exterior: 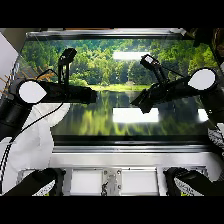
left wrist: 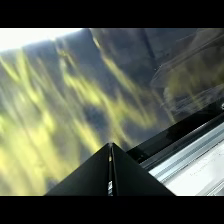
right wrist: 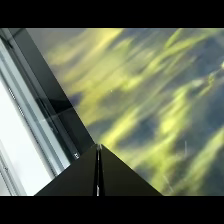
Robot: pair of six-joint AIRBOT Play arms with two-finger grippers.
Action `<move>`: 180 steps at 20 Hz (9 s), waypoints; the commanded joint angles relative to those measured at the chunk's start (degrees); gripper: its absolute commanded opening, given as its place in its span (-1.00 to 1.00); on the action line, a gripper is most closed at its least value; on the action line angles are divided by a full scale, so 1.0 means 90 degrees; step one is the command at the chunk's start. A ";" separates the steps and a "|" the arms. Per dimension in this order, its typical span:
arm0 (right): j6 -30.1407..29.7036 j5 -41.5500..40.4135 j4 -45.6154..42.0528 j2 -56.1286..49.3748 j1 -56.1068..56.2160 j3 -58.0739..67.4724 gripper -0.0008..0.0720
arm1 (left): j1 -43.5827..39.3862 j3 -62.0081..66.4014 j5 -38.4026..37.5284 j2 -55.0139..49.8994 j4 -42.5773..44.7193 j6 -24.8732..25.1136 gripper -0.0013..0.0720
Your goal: Fold the clothes and pants, and hang the long-sleeved shirts on hangers.
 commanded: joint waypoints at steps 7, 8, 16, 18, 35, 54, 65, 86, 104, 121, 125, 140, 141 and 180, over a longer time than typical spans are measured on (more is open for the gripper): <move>0.0002 0.0000 0.0005 -0.0087 0.0005 -0.0017 -0.93 | 0.0000 -0.0015 0.0049 -0.0146 0.0000 0.0005 -0.93; 0.0002 0.0002 0.0005 -0.0087 0.0005 -0.0017 -0.93 | 0.0000 -0.0015 0.0049 -0.0165 0.0000 0.0005 -0.93; 0.0002 0.0002 0.0005 -0.0100 0.0005 -0.0017 -0.93 | 0.0780 -0.0012 -0.0321 -0.0168 0.0063 0.0393 -0.07; 0.0002 0.0002 0.0005 -0.0100 0.0005 -0.0017 -0.93 | 0.1469 -0.0012 -0.0544 -0.0155 0.0338 0.0408 1.00; 0.0002 0.0002 0.0005 -0.0112 0.0005 -0.0017 -0.93 | 0.4617 -0.0015 0.0172 -0.2693 0.2841 -0.0991 1.00; 0.1481 -0.1423 0.0214 0.0449 -0.1654 0.0192 -0.93 | -0.1134 -0.0012 0.0289 0.1047 0.2827 -0.1503 -0.93; 0.2033 -0.1921 -0.0211 0.0860 -0.3602 0.0192 -0.94 | -0.2290 0.3602 0.2798 -0.3007 0.1916 -0.1270 -0.93; 0.2577 -0.1875 -0.1666 0.0860 -0.3597 -0.0646 -0.93 | -0.1076 -0.2052 0.0219 -0.1054 0.1562 -0.0131 0.98; 0.2574 -0.2011 -0.0153 -0.1307 -0.2895 -0.1112 0.96 | -0.0690 -0.1610 -0.0138 -0.1678 0.3228 -0.1299 -0.93; 0.2837 -0.1926 -0.0112 -0.1418 -0.2662 0.4017 -0.94 | 0.0867 0.3990 0.0818 -0.0707 0.3164 -0.0384 -0.93; 0.2834 -0.2341 -0.0185 -0.0627 -0.2657 0.5076 -0.94 | 0.0605 0.5753 0.1188 -0.1003 0.3174 0.0017 -0.93; 0.3534 -0.2399 -0.2062 0.0330 0.1870 -0.0563 -0.80 | 0.2011 0.0197 0.0857 -0.1933 0.3150 -0.0617 -0.93; 0.3354 -0.2606 -0.1974 0.0160 0.2327 -0.0617 -0.12 | 0.2040 0.0107 0.0848 -0.2101 0.3160 -0.0614 -0.93; 0.3082 -0.2149 -0.0143 0.0476 -0.1520 -0.1443 -0.94 | 0.0998 0.0908 0.0036 -0.1503 0.1387 -0.0420 0.75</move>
